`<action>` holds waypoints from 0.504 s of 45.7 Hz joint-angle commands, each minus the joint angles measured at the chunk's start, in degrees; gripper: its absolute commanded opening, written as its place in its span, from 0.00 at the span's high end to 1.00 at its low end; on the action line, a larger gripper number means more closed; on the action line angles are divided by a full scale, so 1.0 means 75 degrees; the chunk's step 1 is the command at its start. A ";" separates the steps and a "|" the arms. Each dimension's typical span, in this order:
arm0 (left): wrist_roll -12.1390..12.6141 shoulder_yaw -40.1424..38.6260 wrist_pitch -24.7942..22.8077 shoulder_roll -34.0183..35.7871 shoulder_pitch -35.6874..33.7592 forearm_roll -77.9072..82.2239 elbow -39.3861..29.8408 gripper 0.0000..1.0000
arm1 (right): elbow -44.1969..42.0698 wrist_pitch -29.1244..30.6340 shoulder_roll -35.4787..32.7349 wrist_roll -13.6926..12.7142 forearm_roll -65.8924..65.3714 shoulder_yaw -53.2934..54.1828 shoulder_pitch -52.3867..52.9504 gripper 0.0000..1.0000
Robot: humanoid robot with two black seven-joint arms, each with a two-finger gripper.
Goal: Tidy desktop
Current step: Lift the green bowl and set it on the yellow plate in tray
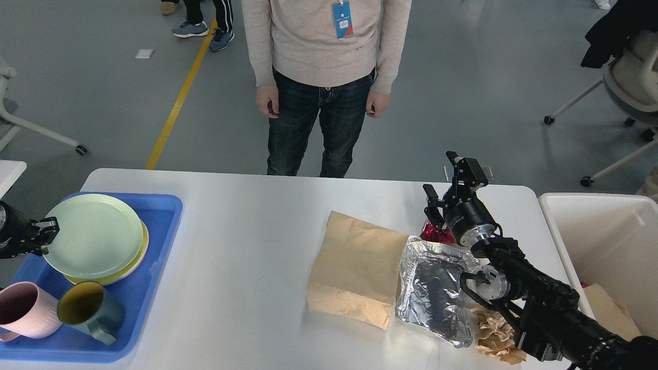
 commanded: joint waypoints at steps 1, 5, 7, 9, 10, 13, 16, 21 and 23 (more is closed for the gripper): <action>-0.0012 -0.0073 0.0000 0.0000 0.0020 0.0000 0.0000 0.98 | 0.0002 0.0000 0.0004 -0.0001 0.0000 0.0000 0.0000 0.00; -0.0012 -0.0085 0.0000 0.0000 0.0020 0.0000 0.0012 0.91 | 0.0002 0.0000 0.0004 -0.0001 0.0000 0.0000 0.0000 0.00; -0.0012 -0.0085 0.0000 0.0000 0.0020 0.0000 0.0012 0.88 | 0.0002 0.0000 0.0004 0.0011 0.0000 0.0000 0.0000 0.00; -0.0024 -0.0096 0.0000 0.0000 0.0009 0.0000 0.0000 0.84 | 0.0002 0.0000 0.0004 -0.0001 0.0000 0.0000 0.0000 0.00; -0.0024 -0.0096 0.0000 -0.0012 0.0020 0.0000 0.0000 0.81 | 0.0002 0.0000 -0.0008 -0.0001 0.0000 0.0000 0.0000 0.00; -0.0035 -0.0096 0.0000 -0.0012 0.0020 0.0000 0.0000 0.72 | 0.0002 0.0000 0.0004 -0.0001 0.0000 0.0000 0.0000 0.00; -0.0036 -0.0108 0.0000 -0.0023 0.0020 0.0000 0.0000 0.62 | 0.0002 0.0000 0.0004 -0.0001 0.0000 0.0000 0.0000 0.00; 0.0000 -0.0120 0.0000 -0.0082 0.0020 0.0012 0.0000 0.43 | 0.0002 0.0000 -0.0008 -0.0001 0.0000 0.0000 0.0000 0.00; -0.0012 -0.0201 0.0000 -0.0094 0.0009 0.0000 0.0000 0.31 | 0.0002 0.0000 0.0004 -0.0001 0.0000 0.0000 0.0000 0.00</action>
